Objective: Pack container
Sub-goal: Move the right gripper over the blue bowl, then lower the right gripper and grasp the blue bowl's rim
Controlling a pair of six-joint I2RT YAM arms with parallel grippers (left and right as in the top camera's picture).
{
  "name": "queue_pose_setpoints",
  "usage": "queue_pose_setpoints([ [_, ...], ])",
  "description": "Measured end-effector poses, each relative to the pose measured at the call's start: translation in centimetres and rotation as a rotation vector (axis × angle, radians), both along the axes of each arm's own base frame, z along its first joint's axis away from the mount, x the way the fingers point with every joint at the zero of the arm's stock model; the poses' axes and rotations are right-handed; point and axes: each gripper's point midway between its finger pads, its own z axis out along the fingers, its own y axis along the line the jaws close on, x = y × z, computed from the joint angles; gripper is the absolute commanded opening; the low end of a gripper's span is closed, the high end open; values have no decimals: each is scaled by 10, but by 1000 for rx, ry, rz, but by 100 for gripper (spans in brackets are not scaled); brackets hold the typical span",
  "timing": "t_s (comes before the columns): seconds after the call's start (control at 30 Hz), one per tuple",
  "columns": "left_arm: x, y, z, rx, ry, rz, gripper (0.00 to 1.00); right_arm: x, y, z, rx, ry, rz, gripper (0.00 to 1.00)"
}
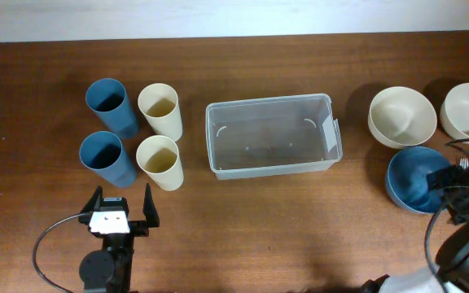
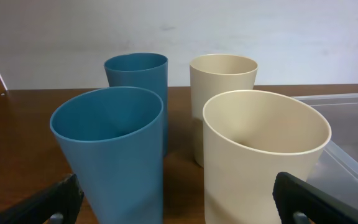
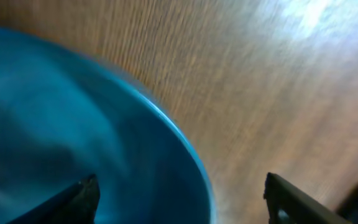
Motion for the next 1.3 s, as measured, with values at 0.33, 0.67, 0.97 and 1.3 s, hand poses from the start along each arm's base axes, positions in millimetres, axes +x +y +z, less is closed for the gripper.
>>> queue_pose_setpoints([
  [0.33,0,0,0,0,0,0,100,0,7,-20,66,32,16,4],
  [0.67,0,0,0,0,0,0,100,3,25,5,48,25,72,4],
  [0.97,0,0,0,0,0,0,100,15,46,93,-174,-168,162,4],
  [1.3,0,0,0,0,0,0,100,14,73,152,-310,-340,230,21],
])
